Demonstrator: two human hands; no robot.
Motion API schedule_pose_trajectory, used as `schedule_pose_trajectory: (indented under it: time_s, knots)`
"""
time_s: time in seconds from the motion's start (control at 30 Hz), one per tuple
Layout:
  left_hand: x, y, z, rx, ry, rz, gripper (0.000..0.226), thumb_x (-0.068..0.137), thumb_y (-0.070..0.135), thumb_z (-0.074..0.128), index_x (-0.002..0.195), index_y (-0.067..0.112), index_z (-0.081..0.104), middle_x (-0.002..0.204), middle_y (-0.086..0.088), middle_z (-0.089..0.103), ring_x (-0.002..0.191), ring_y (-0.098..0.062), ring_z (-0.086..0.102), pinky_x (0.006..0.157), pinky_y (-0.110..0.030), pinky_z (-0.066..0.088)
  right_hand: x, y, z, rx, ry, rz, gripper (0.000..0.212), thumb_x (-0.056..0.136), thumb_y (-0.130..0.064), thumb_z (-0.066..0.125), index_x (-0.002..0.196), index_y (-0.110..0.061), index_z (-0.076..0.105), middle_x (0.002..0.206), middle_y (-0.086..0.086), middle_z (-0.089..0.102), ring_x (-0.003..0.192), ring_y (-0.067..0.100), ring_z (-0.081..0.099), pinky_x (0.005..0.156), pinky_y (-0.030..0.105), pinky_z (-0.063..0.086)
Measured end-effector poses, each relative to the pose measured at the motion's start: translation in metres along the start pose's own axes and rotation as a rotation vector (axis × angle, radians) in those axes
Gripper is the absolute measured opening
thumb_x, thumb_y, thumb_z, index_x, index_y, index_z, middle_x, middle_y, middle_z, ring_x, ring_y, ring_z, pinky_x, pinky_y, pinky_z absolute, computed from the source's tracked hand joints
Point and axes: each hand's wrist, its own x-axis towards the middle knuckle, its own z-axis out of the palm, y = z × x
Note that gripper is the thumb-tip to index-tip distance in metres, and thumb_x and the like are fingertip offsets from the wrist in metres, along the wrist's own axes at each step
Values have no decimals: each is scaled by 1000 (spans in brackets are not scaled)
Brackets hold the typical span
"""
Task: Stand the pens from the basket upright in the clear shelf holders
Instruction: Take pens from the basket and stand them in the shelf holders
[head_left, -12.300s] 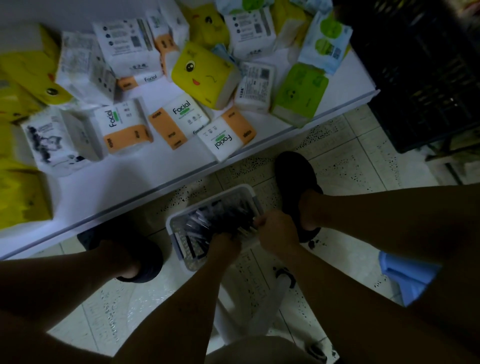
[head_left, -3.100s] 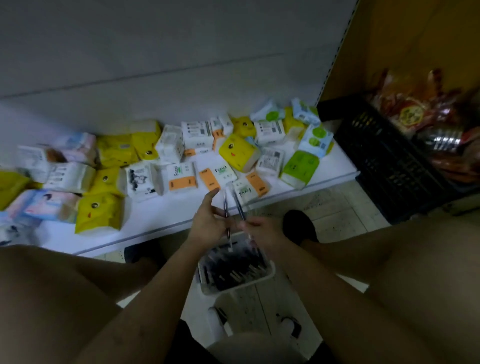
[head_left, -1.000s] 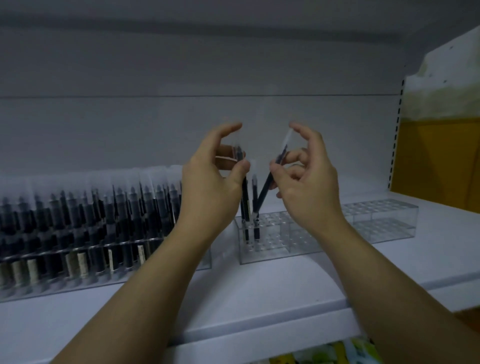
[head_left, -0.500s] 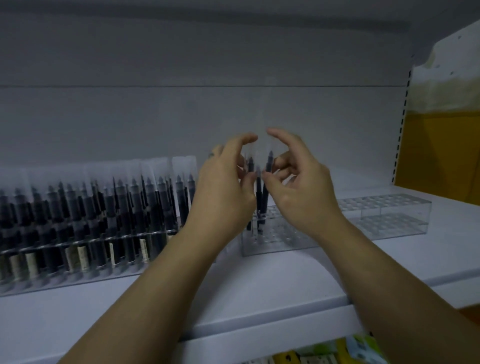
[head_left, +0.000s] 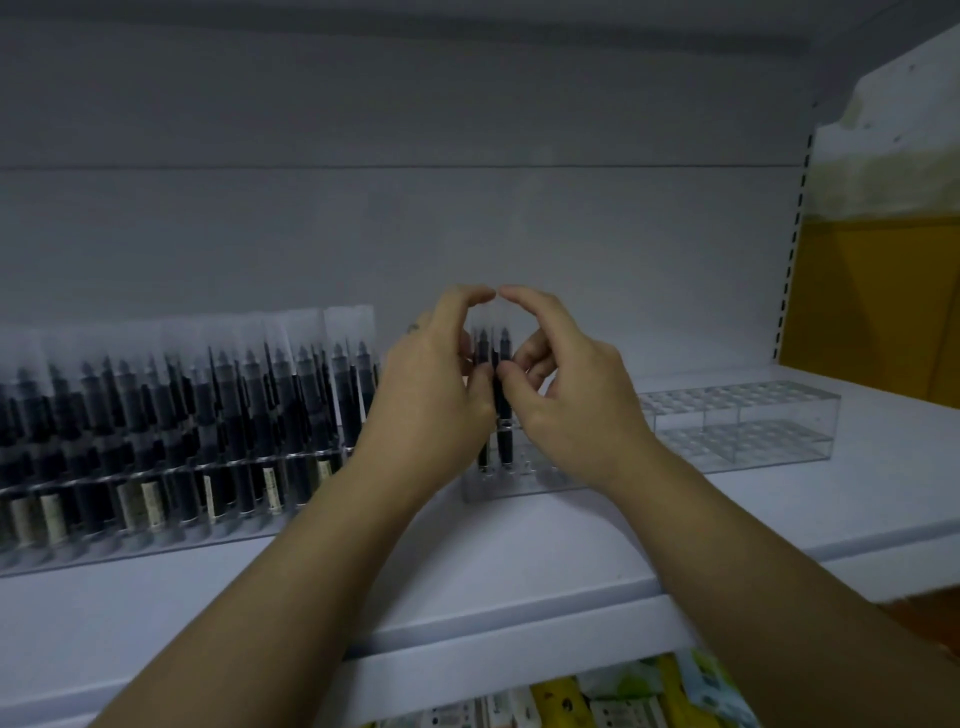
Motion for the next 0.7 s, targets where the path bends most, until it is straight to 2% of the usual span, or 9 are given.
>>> schedule_pose_trajectory:
  time_s: [0.07,0.17,0.23,0.3,0.43,0.57,0.7]
  knots:
    - [-2,-1,0,6,-11,8,58,88,5,60,133,36,41,84,7,54,79,-5,58,69,-28,53,-1,0,1,3,-19,-6,60,89,-22,62,137,-45,35,72,-12,57,65,6,59,65,36,57]
    - [-5,-4,0,28,-24,16,62,90,7,60,137,39,37,80,8,56,73,-5,58,64,-22,51,-2,2,3,40,-17,-12,62,89,-20,62,138,-45,34,69,-11,57,59,7,59,62,34,57]
    - [-6,-5,0,42,-19,17,63,90,9,60,138,40,35,80,8,57,73,-6,58,65,-24,51,-2,4,4,78,-14,-15,62,89,-19,61,137,-46,34,72,-12,57,56,8,57,58,31,56]
    - [-6,-6,0,52,-9,5,64,90,9,60,139,41,33,83,6,58,72,-9,58,66,-30,52,-2,6,7,115,-25,-18,62,89,-18,60,137,-47,34,77,-14,57,56,9,56,56,28,54]
    - [-8,-4,1,73,2,-2,66,90,6,58,142,38,31,94,1,59,70,-11,56,64,-28,49,0,6,14,168,-35,-6,63,90,-13,59,137,-47,35,78,-13,56,57,8,55,55,19,51]
    - [-8,4,-1,108,-25,-84,75,90,3,56,149,36,23,107,-5,57,78,-22,59,75,-42,54,0,4,12,174,-33,25,66,89,-12,60,137,-48,35,77,-11,56,58,9,55,57,22,51]
    - [-11,11,-5,154,-62,-153,84,92,7,58,152,38,8,120,-6,54,82,-18,59,75,-36,54,1,-4,6,118,-79,81,78,87,-17,66,142,-52,24,74,-10,59,66,8,59,70,29,56]
